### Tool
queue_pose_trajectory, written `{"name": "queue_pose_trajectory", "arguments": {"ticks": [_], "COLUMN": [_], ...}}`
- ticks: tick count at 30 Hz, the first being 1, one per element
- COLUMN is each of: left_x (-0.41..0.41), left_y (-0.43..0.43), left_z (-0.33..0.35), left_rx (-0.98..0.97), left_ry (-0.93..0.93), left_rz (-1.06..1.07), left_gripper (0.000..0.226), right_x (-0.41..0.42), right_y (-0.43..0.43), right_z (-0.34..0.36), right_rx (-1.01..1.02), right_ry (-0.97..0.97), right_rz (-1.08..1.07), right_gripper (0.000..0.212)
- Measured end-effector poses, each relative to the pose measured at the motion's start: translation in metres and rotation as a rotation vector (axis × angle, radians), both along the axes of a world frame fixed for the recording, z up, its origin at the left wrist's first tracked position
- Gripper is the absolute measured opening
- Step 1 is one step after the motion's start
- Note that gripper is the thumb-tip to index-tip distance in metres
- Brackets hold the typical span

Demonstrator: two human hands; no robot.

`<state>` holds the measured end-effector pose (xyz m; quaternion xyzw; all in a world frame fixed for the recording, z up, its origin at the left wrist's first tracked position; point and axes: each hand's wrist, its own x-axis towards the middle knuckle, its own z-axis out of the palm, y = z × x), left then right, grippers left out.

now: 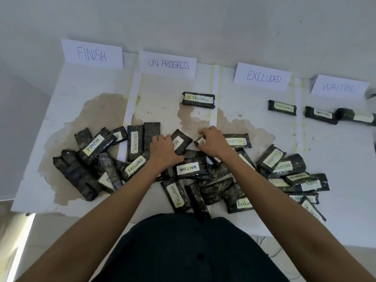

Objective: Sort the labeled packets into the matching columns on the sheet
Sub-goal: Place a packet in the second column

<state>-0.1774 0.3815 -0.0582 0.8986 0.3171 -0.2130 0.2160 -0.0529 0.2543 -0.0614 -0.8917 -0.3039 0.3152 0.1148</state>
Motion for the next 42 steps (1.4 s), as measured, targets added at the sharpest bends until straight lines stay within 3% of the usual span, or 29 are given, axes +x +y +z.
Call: {"name": "queue_pose_trajectory", "arguments": {"ticks": [9,21,29,38,42], "left_x": [-0.021,-0.017,0.026,0.041,0.023], "left_y": [0.052,0.209,0.299,0.319,0.298], "left_z": [0.030,0.006,-0.016,-0.036,-0.030], "left_rx": [0.124,0.213,0.310,0.252,0.132], "left_ry": [-0.126,-0.199,-0.192,-0.186,-0.249], "left_rz": [-0.034,-0.057,-0.194,-0.282,-0.167], "left_gripper": [0.085,0.065,0.068,0.072,0.075], "right_x": [-0.010,-0.033,-0.027,-0.027,-0.035], "right_y": [0.050,0.160,0.205,0.202,0.191], "right_z": [0.029,0.021,-0.015,-0.032,-0.021], "right_rx": [0.213,0.192,0.189,0.224,0.200], "right_ry": [0.087,0.074,0.038,0.012,-0.003], "right_rz": [0.126,0.174,0.141,0.096,0.058], "right_gripper": [0.044,0.045,0.041,0.043,0.045]}}
